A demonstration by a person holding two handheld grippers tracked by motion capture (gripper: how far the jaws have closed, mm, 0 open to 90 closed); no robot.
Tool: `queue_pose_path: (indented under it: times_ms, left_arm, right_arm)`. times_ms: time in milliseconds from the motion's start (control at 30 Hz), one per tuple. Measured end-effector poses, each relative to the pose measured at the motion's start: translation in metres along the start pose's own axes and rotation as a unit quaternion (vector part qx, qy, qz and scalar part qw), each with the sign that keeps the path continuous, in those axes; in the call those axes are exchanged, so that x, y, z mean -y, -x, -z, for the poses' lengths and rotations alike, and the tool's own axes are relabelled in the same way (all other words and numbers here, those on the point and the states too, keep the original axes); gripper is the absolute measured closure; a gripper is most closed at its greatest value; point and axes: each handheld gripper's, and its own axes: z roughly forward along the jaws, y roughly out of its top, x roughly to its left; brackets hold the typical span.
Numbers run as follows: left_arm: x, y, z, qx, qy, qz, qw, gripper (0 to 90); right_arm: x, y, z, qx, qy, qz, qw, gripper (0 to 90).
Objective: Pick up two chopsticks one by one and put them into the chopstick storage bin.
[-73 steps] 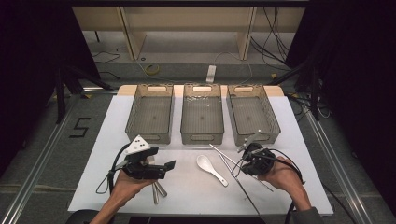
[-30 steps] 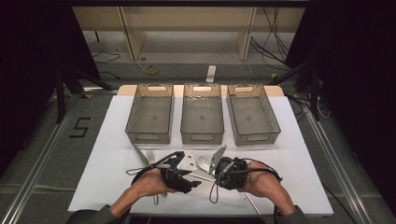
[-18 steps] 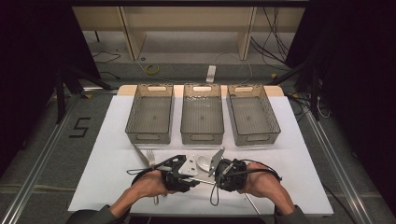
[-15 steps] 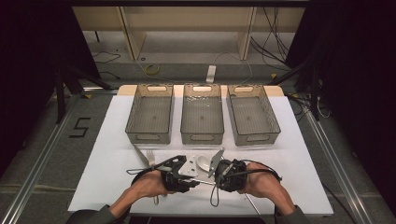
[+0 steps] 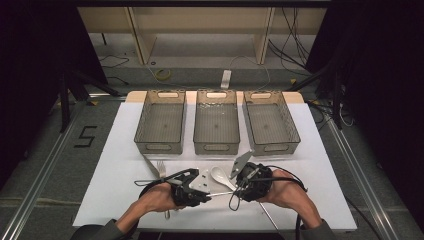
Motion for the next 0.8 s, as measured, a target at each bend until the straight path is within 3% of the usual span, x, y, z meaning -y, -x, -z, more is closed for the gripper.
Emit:
queue_pose_path:
  times_ms: [167, 200, 333, 367, 467, 533, 567, 600, 633, 667, 800]
  left_arm:
    - [0.004, -0.008, 0.007, -0.019, 0.006, 0.025, 0.9995, 83.7]
    - [0.006, -0.011, 0.009, -0.026, 0.008, 0.037, 0.9989, 83.6]
    - [0.009, -0.021, 0.018, -0.035, 0.011, 0.082, 0.9960, 83.6]
    - [0.009, -0.021, 0.018, -0.035, 0.011, 0.082, 0.9960, 83.6]
    - [0.013, -0.028, 0.022, -0.043, 0.016, 0.106, 0.9933, 83.6]
    - [0.015, -0.031, 0.026, -0.052, 0.020, 0.124, 0.9907, 83.6]
    - [0.017, -0.035, 0.030, -0.062, 0.031, 0.143, 0.9873, 83.7]
    - [0.017, -0.035, 0.030, -0.062, 0.031, 0.143, 0.9873, 83.6]
    - [0.020, -0.039, 0.035, -0.071, 0.043, 0.161, 0.9834, 83.6]
    - [0.020, -0.039, 0.035, -0.071, 0.043, 0.161, 0.9834, 83.6]
    - [0.023, -0.047, 0.042, -0.092, 0.061, 0.186, 0.9763, 83.7]
  right_arm:
    - [0.003, 0.004, 0.008, 0.017, 0.041, -0.034, 0.9984, 50.9]
    - [0.005, 0.004, 0.011, 0.039, 0.061, -0.046, 0.9964, 47.6]
    - [0.009, 0.003, 0.014, 0.056, 0.071, -0.061, 0.9941, 44.7]
    - [0.010, 0.003, 0.013, 0.054, 0.073, -0.064, 0.9938, 43.7]
    - [0.015, 0.002, 0.011, 0.054, 0.073, -0.075, 0.9931, 41.1]
    - [0.019, 0.003, 0.010, 0.058, 0.073, -0.085, 0.9920, 40.9]
    - [0.021, 0.003, 0.009, 0.058, 0.073, -0.089, 0.9917, 40.7]
    - [0.024, 0.004, 0.008, 0.055, 0.076, -0.095, 0.9910, 40.4]
    - [0.027, 0.005, 0.007, 0.055, 0.078, -0.102, 0.9902, 40.3]
    - [0.030, 0.006, 0.006, 0.059, 0.083, -0.107, 0.9891, 40.3]
    - [0.043, 0.013, 0.000, 0.051, 0.106, -0.155, 0.9809, 38.0]
